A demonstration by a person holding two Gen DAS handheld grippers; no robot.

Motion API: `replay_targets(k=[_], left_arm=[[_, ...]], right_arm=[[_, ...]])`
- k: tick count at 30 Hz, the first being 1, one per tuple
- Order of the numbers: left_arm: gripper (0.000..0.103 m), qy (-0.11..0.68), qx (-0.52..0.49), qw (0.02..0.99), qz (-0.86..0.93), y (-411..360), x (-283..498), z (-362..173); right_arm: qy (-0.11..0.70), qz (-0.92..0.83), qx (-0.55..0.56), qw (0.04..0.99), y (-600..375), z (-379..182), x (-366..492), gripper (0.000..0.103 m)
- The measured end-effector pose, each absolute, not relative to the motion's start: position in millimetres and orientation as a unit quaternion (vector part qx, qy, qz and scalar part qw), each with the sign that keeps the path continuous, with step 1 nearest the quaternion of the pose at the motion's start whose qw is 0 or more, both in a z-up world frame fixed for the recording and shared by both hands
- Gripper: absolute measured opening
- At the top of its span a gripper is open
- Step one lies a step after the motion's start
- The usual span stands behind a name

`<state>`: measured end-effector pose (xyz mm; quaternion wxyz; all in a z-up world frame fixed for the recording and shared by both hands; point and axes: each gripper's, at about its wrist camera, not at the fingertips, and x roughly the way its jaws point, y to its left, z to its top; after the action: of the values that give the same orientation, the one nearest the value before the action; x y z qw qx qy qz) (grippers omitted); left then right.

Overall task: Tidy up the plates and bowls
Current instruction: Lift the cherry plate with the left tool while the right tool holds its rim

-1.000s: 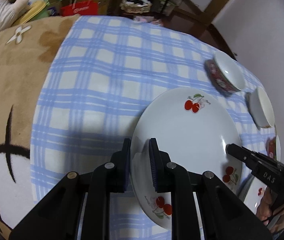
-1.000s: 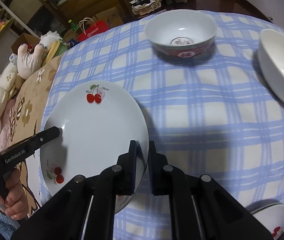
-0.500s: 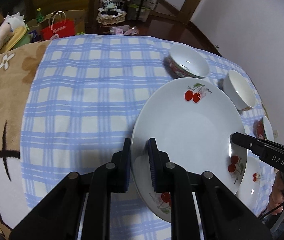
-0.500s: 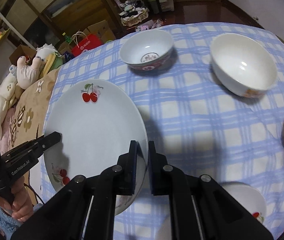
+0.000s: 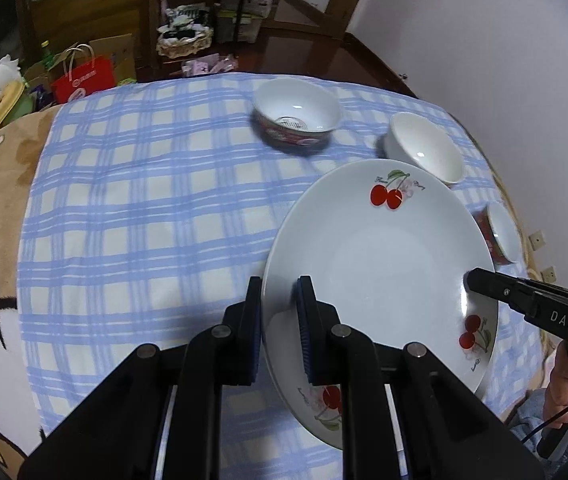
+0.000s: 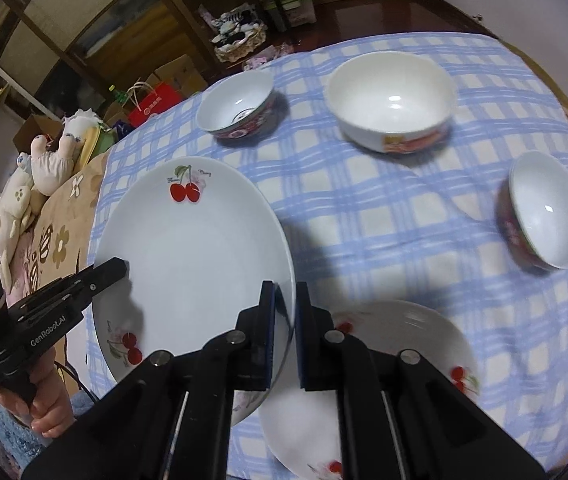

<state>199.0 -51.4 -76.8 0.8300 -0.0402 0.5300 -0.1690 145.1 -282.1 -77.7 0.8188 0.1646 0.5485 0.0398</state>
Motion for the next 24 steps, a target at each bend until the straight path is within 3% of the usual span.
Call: replay_targets(k=[12,24], left_arm=[[0.017,0.535,-0.014,0.818,-0.211,-119.5,176.4,-61.4],[0.017,0.544,0.032,0.805,-0.232,-161.8,151.9,-89.9]], right_arm=[[0.540,0.005,0.175,0.823,-342.2,-57.1,93.4,0.010],[0.550,-0.021,0.215,0.807,-378.5,-92.3,55.2,0.010]])
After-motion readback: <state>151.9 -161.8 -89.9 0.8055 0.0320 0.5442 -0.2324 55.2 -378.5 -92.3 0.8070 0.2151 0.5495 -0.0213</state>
